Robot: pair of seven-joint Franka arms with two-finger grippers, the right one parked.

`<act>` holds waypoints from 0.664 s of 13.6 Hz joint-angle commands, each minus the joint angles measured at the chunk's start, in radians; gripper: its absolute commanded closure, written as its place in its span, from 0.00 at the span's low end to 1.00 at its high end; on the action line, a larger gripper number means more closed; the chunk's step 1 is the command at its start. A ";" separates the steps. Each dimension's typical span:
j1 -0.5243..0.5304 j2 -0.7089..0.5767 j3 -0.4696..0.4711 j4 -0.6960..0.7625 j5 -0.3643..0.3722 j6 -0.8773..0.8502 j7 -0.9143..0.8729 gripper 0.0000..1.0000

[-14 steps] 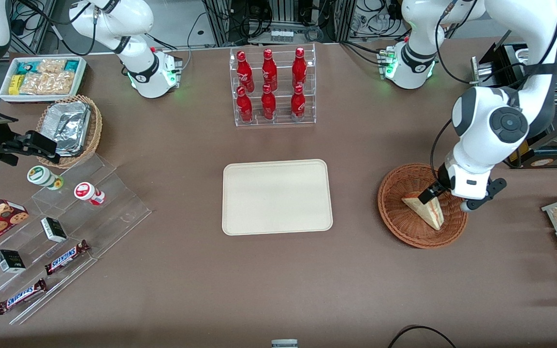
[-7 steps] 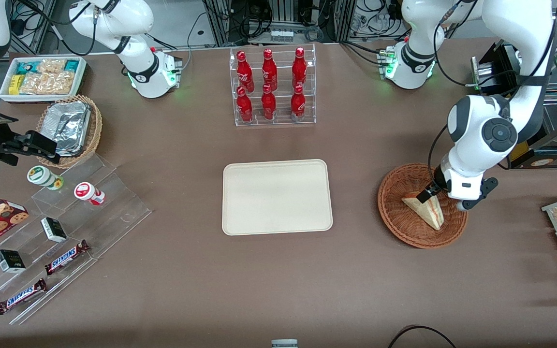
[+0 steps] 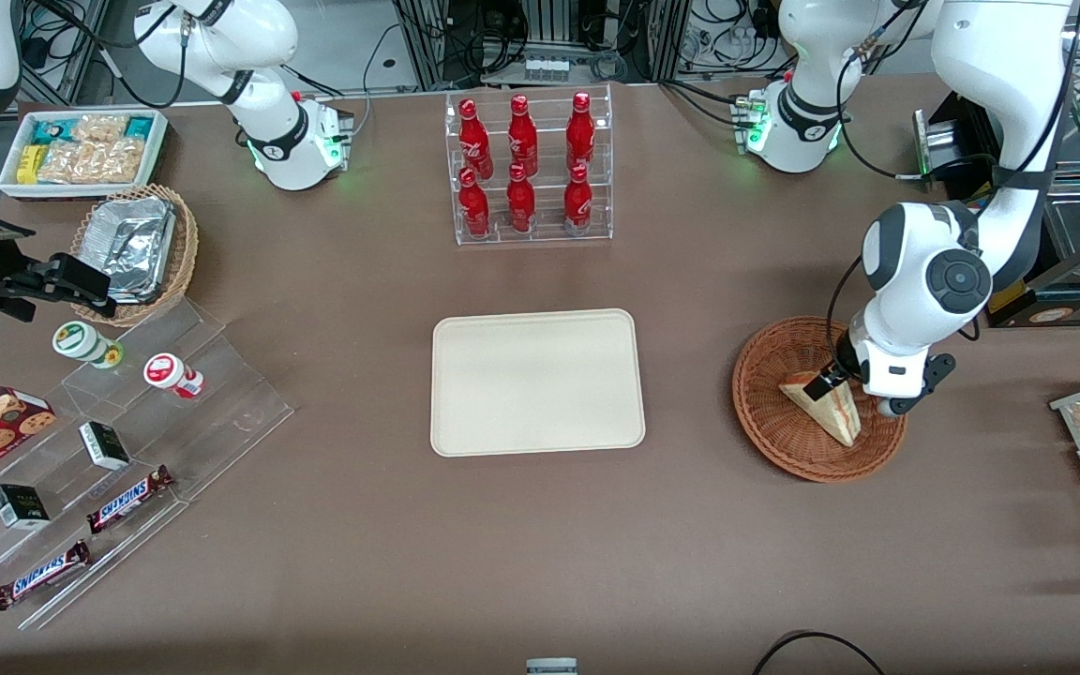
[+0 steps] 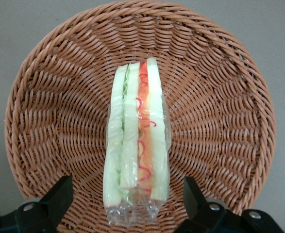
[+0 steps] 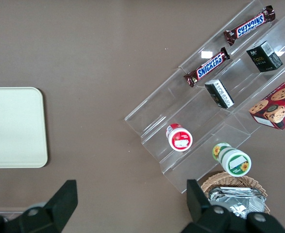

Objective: Place sandwich from basket to tray
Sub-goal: 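Close the left gripper on the wrapped sandwich's crust edge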

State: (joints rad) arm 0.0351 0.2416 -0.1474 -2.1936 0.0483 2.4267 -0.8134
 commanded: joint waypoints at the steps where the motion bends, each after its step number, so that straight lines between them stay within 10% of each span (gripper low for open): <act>1: 0.022 0.031 -0.009 0.000 0.016 0.048 -0.024 0.01; 9: 0.014 0.032 -0.014 0.021 0.015 0.026 -0.032 0.98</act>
State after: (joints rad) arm 0.0466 0.2829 -0.1496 -2.1886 0.0483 2.4625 -0.8139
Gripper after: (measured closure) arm 0.683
